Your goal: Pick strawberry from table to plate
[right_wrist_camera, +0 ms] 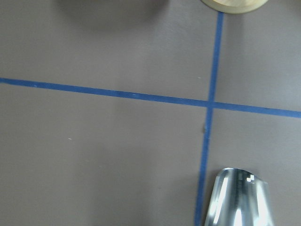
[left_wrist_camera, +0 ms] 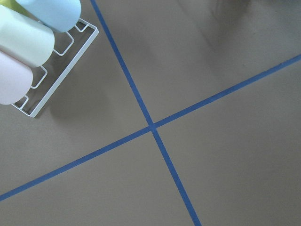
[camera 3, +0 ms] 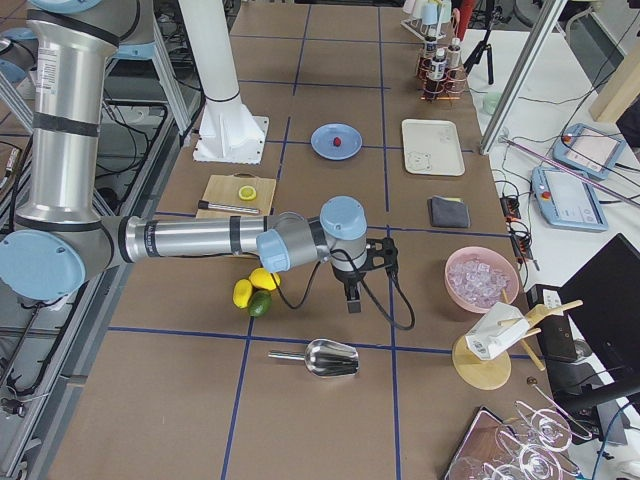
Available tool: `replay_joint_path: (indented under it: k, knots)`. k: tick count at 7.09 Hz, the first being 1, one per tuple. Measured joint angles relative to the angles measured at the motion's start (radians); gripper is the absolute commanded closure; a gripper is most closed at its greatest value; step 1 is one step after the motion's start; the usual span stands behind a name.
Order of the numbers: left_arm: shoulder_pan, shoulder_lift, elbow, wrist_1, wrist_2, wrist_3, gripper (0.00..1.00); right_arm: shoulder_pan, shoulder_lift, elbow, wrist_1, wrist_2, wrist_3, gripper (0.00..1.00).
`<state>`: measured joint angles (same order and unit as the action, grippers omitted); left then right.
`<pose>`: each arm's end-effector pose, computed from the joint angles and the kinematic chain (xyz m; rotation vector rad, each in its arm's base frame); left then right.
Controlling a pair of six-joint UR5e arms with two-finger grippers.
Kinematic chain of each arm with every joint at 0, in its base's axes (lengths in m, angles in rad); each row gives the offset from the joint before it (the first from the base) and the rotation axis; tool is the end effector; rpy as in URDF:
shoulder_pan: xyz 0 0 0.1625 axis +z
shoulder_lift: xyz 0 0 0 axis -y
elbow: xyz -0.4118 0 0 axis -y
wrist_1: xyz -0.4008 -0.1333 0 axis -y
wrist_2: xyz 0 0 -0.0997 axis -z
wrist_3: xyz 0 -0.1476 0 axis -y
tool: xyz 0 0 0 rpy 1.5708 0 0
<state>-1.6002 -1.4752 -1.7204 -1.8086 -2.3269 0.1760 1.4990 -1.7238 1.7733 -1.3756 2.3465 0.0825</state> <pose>-0.0463 -0.4861 0.6249 0.3540 0.7198 0.2490 -0.0031 -0.4608 0.6277 0.1721 -0.7873 -0.0848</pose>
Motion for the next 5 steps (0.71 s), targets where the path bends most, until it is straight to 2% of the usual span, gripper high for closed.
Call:
replay_joint_path:
  k: [1,2,5]
  knots:
    - [-0.006,-0.012,-0.001,0.061,-0.026,0.004,0.00,0.056,0.008,-0.008,-0.097,0.018,-0.151,0.00]
    - [-0.007,0.001,-0.002,0.085,-0.068,0.005,0.00,0.079,0.018,-0.004,-0.160,0.037,-0.227,0.00]
    - [-0.003,0.069,-0.001,0.039,-0.107,-0.003,0.00,0.081,0.025,-0.007,-0.193,0.042,-0.261,0.00]
